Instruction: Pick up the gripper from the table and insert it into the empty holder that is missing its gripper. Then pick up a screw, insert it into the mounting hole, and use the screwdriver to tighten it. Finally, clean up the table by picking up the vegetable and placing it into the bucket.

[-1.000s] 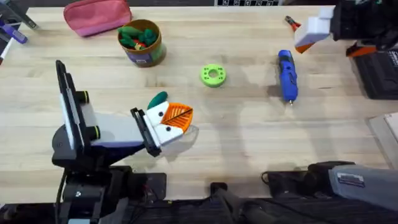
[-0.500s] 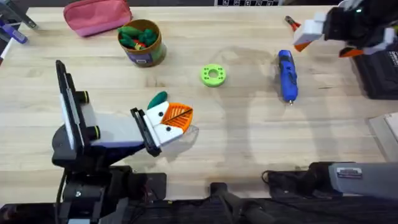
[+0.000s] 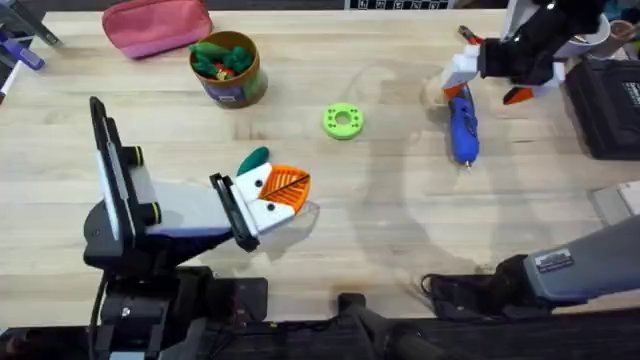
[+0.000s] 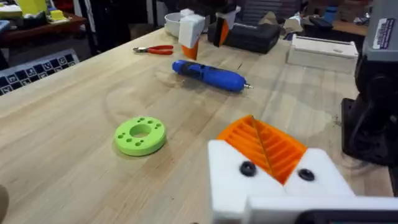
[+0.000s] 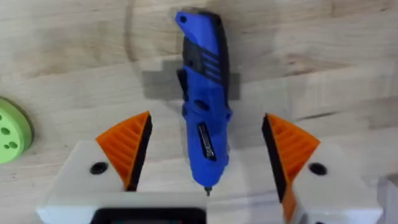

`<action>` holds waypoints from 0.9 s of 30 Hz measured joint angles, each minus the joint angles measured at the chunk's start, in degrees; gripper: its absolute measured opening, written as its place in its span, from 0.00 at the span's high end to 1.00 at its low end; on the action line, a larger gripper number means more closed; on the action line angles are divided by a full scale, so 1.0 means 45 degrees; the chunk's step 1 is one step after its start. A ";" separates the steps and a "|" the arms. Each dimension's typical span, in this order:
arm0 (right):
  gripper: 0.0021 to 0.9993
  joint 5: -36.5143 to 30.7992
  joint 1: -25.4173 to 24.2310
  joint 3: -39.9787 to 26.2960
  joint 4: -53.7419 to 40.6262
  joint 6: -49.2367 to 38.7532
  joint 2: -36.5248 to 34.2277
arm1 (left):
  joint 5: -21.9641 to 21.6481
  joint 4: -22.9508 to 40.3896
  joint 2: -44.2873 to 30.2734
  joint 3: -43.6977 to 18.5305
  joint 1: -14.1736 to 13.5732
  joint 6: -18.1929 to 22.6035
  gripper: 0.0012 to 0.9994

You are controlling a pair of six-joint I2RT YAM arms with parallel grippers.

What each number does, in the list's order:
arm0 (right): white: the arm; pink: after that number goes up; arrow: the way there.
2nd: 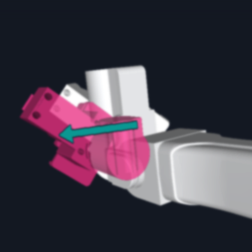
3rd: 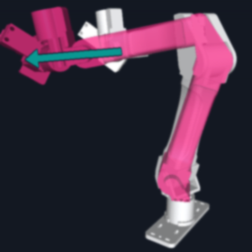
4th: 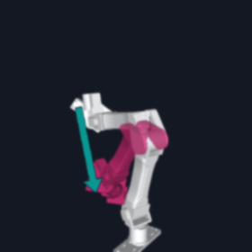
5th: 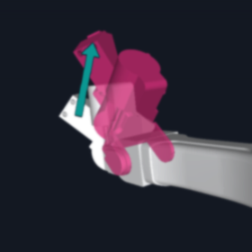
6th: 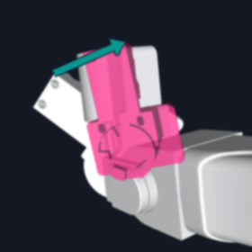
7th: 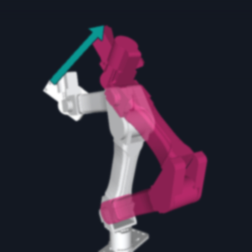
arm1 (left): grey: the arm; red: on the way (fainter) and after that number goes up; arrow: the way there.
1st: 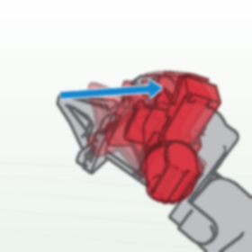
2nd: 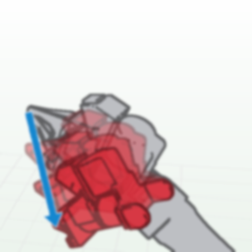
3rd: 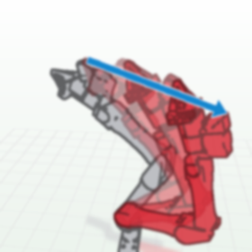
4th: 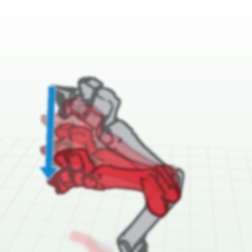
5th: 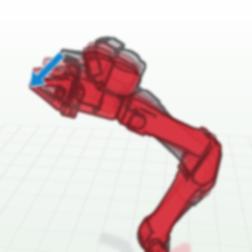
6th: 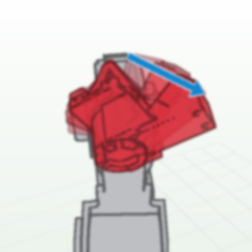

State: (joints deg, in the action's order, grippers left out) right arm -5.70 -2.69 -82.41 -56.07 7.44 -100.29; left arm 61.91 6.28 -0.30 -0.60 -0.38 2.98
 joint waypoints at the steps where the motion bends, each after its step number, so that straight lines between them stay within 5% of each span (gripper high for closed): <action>1: 0.01 0.0132 -0.0043 0.0000 0.0117 -0.0052 -0.0182 | 0.0000 0.0000 -0.0004 0.0000 0.0000 0.0000 0.99; 27: 0.01 0.0808 -0.0410 0.0019 0.1179 -0.1410 -0.2514 | -0.0004 0.0000 0.0000 0.0000 0.0000 0.0000 0.99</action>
State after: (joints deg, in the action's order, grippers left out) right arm -2.07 -4.54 -82.32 -50.76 1.09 -111.60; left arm 61.89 6.28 -0.30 -0.60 -0.38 2.98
